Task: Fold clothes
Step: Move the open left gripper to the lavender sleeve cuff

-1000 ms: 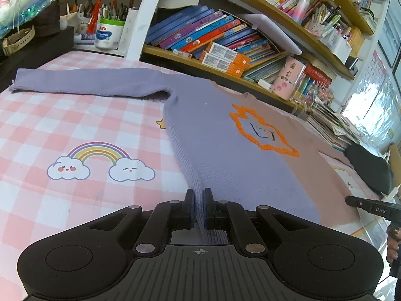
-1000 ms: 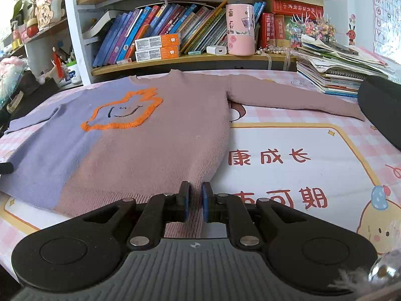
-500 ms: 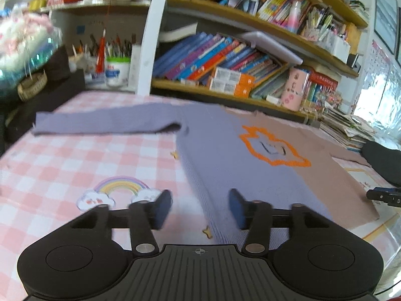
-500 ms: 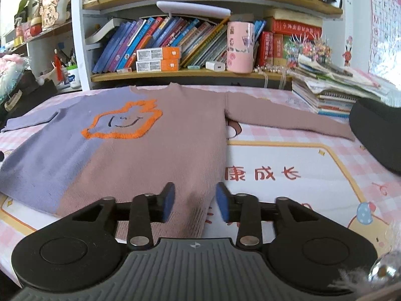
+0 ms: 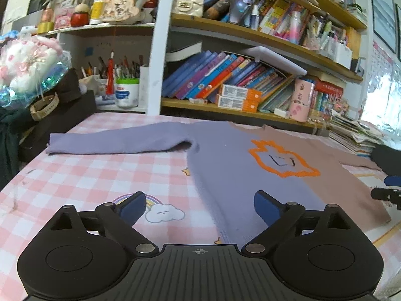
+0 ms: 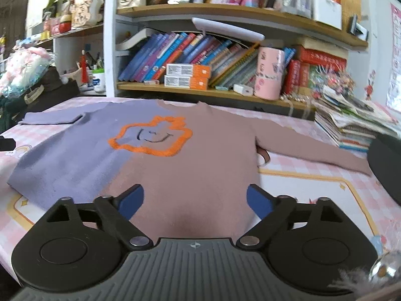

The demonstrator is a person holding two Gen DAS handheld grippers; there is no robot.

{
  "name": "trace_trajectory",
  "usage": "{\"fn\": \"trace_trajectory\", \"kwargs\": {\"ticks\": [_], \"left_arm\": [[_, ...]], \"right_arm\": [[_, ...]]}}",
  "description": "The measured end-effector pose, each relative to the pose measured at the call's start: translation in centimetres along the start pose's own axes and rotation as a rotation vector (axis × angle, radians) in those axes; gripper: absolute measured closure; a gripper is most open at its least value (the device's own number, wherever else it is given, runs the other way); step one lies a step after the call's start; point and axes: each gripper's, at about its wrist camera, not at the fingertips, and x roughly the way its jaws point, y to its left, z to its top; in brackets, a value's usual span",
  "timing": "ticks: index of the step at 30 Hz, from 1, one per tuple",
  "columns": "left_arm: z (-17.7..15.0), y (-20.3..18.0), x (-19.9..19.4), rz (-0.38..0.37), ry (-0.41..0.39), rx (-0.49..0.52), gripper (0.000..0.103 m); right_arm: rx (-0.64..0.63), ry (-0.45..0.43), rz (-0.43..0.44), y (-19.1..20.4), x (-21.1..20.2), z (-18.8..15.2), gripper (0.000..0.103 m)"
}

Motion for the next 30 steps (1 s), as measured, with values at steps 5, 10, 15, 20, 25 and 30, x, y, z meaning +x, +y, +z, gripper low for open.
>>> {"fn": "trace_trajectory", "kwargs": {"ticks": [5, 10, 15, 20, 25, 30], "left_arm": [[0.3, 0.9, 0.4, 0.028, 0.008, -0.039, 0.006], [0.8, 2.6, 0.9, 0.065, 0.012, -0.094, 0.006], [1.5, 3.7, 1.0, 0.158, -0.009, -0.051, 0.006], [3.5, 4.9, 2.7, 0.253, 0.003, 0.014, 0.006], [5.8, 7.3, 5.8, 0.316, 0.029, 0.016, 0.006], [7.5, 10.9, 8.5, 0.395, 0.038, -0.072, 0.007]], "right_arm": [[-0.058, -0.019, 0.043, 1.4, 1.6, 0.8, 0.004], [-0.109, -0.023, 0.11, 3.0, 4.3, 2.3, 0.004], [-0.144, -0.066, 0.193, 4.6, 6.9, 4.4, 0.003], [-0.198, -0.082, 0.253, 5.9, 9.7, 5.8, 0.003], [-0.19, -0.09, 0.321, 6.5, 11.8, 6.6, 0.003], [-0.171, -0.098, 0.36, 6.4, 12.8, 6.2, 0.003]]}}
